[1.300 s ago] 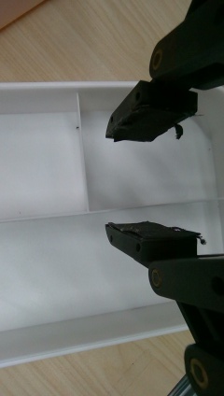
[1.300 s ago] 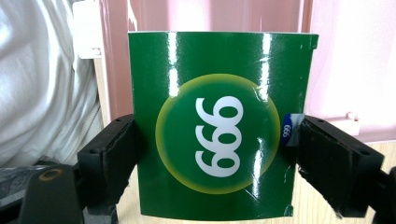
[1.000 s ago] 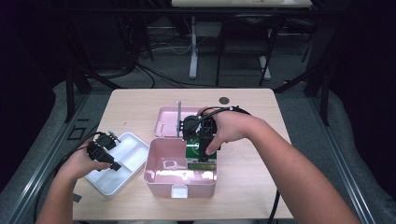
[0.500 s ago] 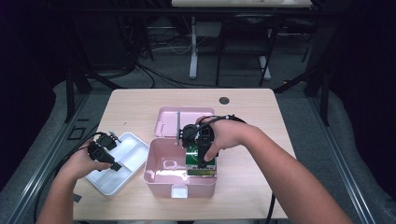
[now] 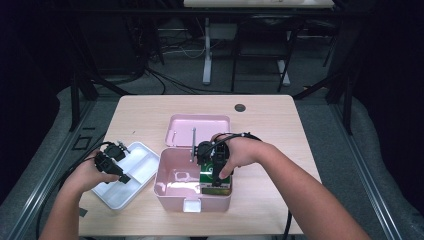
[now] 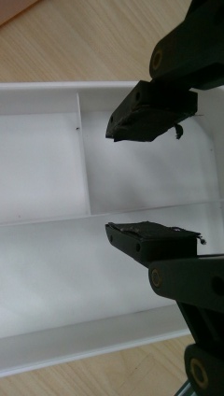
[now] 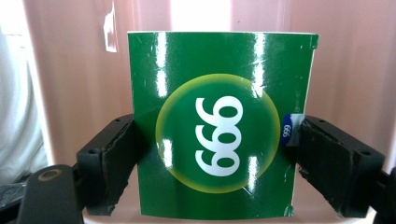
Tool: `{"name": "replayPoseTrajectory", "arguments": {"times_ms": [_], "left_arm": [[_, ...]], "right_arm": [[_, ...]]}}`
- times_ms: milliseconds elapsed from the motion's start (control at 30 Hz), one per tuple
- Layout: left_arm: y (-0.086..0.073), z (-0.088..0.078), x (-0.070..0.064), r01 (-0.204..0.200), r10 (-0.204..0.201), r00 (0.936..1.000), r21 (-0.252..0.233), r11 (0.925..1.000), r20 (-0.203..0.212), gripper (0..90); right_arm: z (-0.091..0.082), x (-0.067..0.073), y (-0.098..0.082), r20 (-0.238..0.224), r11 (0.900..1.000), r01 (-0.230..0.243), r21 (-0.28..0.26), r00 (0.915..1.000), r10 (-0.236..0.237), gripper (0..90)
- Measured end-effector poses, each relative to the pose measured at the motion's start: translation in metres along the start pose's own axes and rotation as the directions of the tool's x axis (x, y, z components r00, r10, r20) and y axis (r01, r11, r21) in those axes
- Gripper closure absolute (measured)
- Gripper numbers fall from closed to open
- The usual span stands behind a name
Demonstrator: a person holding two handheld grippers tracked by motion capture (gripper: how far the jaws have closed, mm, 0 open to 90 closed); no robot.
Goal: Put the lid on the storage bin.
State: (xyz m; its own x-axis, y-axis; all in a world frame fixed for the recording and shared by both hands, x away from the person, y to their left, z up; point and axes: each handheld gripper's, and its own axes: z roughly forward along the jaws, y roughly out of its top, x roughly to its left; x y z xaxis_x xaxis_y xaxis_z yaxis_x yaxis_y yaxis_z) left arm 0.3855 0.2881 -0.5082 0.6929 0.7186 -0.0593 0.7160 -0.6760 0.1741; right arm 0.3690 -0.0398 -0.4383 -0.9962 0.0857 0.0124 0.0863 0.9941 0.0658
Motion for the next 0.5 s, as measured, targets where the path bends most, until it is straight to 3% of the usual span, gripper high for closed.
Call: {"name": "replayPoseTrajectory", "arguments": {"times_ms": [500], "left_arm": [[0.000, 0.001, 0.000, -0.002, 0.002, 1.0000, 0.004, 1.0000, 0.002, 47.3]], "right_arm": [[0.014, -0.003, -0.001, -0.008, 1.000, -0.007, -0.009, 0.9999, 0.007, 15.8]]}}
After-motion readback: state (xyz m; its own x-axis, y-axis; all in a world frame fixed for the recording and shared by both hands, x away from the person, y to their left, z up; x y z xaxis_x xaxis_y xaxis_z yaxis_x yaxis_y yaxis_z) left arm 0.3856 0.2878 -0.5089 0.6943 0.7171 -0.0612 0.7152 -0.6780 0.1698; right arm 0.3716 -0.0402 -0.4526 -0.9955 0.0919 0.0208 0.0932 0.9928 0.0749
